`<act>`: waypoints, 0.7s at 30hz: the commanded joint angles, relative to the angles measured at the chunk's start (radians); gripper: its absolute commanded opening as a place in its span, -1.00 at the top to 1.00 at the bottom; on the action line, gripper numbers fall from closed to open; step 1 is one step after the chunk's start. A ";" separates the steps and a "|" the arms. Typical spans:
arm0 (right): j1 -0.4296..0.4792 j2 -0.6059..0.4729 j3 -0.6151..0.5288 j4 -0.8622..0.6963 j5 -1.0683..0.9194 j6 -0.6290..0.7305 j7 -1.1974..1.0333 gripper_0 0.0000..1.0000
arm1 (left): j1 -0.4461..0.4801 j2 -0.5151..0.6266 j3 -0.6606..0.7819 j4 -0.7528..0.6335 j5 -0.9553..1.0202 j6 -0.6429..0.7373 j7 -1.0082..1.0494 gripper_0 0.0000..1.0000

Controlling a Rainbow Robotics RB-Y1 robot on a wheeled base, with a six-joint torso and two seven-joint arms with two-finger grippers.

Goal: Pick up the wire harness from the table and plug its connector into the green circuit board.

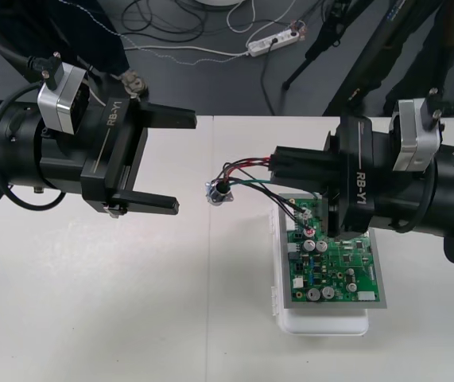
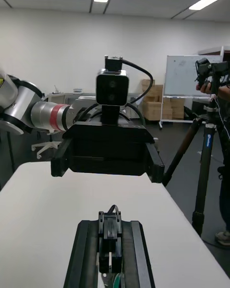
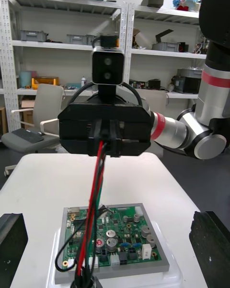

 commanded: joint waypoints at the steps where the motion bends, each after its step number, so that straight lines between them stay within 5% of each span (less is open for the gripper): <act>1: 0.018 0.019 0.033 -0.037 0.002 0.010 0.030 0.99 | -0.048 -0.001 -0.009 -0.027 0.016 0.058 0.030 -1.00; 21: 0.017 0.019 0.040 -0.037 0.002 0.010 0.064 0.98 | -0.105 -0.038 -0.063 -0.027 -0.021 0.064 0.031 -1.00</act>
